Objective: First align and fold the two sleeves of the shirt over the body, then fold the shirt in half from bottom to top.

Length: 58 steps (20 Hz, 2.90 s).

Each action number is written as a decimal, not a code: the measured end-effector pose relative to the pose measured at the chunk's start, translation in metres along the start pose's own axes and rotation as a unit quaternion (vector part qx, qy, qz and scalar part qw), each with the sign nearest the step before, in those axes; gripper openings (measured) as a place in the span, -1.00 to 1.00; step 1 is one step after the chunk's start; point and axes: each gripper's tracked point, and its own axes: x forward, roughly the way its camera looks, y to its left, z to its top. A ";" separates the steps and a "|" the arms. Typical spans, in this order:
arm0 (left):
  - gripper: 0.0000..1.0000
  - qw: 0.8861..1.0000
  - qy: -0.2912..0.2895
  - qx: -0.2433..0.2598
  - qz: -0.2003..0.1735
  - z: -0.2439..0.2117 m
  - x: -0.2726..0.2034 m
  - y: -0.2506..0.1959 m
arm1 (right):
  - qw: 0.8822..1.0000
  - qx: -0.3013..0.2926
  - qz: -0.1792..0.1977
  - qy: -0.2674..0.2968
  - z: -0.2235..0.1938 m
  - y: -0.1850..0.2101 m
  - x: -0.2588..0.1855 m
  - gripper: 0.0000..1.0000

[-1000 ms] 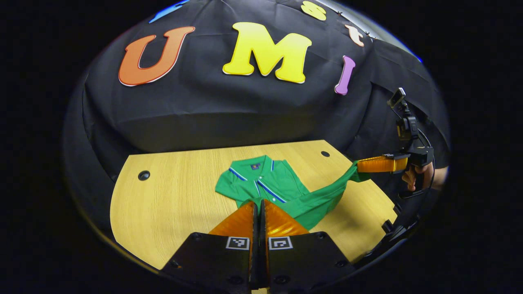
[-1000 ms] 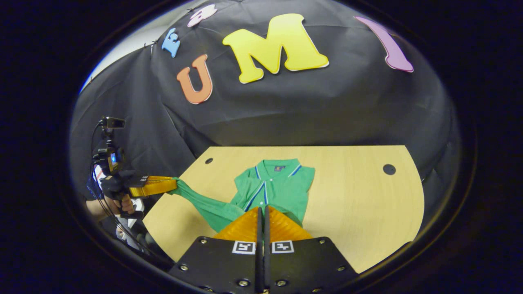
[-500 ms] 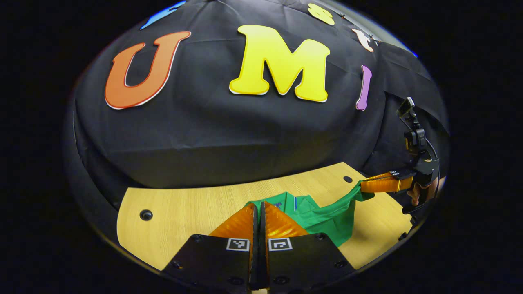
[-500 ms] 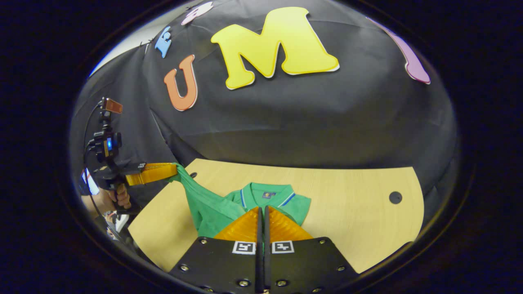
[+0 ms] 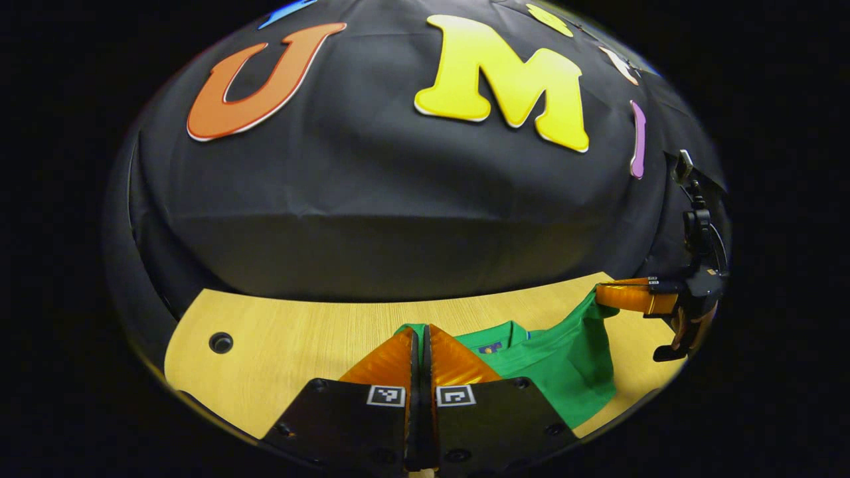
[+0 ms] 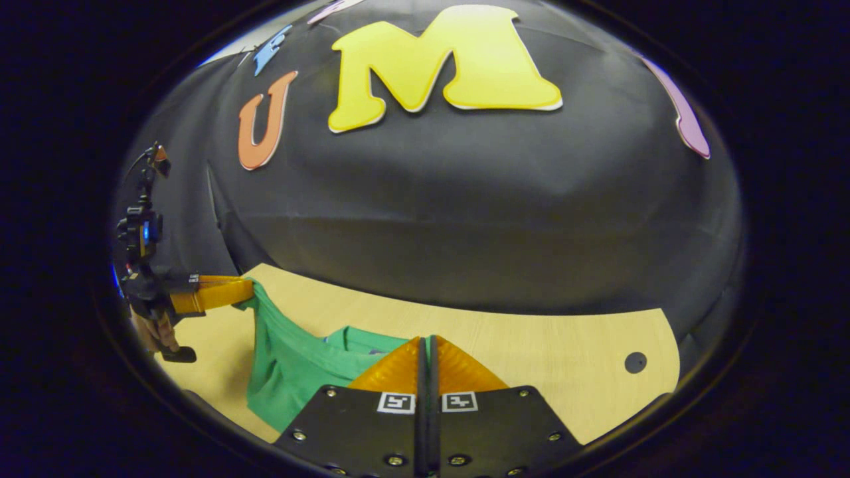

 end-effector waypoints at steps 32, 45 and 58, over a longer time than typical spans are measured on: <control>0.99 0.981 -0.167 0.017 0.100 0.083 -0.346 -0.108 | 0.979 0.000 -0.110 -0.170 0.065 0.094 -0.366 0.80; 0.99 0.979 -0.180 0.036 0.088 0.096 -0.363 -0.126 | 0.978 -0.012 -0.112 -0.177 0.064 0.104 -0.389 0.80; 0.99 0.978 -0.188 0.033 0.087 0.135 -0.368 -0.129 | 0.975 -0.016 -0.115 -0.190 0.108 0.102 -0.395 0.80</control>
